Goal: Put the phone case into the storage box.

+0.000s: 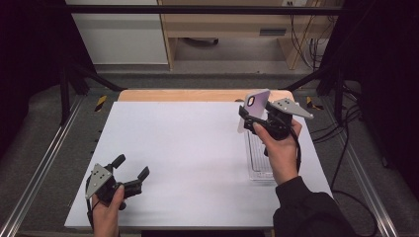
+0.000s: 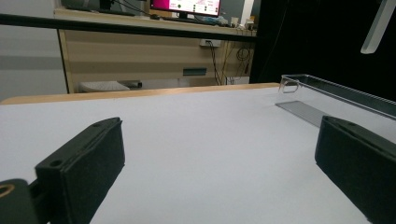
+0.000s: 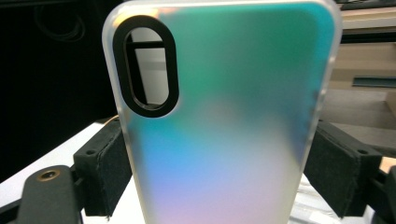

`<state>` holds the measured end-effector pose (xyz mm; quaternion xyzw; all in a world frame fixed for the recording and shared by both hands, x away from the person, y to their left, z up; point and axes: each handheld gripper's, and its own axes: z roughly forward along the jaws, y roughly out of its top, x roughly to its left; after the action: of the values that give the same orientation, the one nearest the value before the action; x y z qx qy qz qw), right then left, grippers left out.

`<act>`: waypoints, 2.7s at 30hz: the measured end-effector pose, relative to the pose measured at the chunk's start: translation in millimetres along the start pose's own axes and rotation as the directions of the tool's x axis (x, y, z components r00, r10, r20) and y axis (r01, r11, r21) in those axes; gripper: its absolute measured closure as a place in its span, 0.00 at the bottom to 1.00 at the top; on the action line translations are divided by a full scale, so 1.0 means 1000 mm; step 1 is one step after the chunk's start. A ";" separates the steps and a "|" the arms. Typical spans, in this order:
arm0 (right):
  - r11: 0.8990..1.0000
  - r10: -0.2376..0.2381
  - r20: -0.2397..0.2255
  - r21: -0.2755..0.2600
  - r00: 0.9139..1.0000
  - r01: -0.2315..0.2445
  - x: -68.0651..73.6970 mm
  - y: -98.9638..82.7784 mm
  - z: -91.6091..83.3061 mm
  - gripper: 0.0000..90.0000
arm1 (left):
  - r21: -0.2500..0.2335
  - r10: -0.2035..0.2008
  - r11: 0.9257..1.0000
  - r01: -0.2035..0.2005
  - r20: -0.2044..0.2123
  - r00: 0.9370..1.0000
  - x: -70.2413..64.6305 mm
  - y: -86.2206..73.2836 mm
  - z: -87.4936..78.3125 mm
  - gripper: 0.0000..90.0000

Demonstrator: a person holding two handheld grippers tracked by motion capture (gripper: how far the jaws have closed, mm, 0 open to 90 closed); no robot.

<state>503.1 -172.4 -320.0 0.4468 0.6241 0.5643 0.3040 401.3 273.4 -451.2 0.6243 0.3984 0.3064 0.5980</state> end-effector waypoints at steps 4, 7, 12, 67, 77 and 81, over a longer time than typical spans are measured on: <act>1.000 -0.005 0.045 0.005 0.999 0.005 -0.013 0.004 0.004 0.19 | 0.002 0.007 1.000 -0.007 0.001 1.000 0.000 0.000 0.000 0.01; 1.000 -0.003 0.074 0.007 0.997 0.003 -0.022 0.006 0.009 0.19 | 0.004 0.009 1.000 -0.009 -0.001 1.000 0.000 0.000 0.000 0.01; 1.000 0.006 0.117 0.018 0.993 -0.008 -0.037 0.009 0.019 0.19 | 0.004 0.010 1.000 -0.010 -0.001 1.000 0.000 -0.001 0.000 0.01; 0.993 0.039 0.337 0.091 0.941 -0.074 -0.074 -0.014 0.092 0.19 | 0.004 0.028 1.000 -0.028 0.004 1.000 0.000 -0.004 0.004 0.01; 0.988 0.038 0.363 0.127 0.931 -0.090 -0.076 -0.029 0.112 0.19 | 0.004 0.033 0.999 -0.033 0.006 0.999 0.000 -0.004 0.004 0.01; 0.986 0.032 0.377 0.139 0.926 -0.091 -0.076 -0.035 0.118 0.19 | 0.008 0.035 0.999 -0.035 0.008 0.999 0.000 -0.004 0.003 0.01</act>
<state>631.8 -188.6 -384.5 0.5875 0.5822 0.4283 0.3639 403.8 271.7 -455.5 0.6346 0.3865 0.3128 0.5917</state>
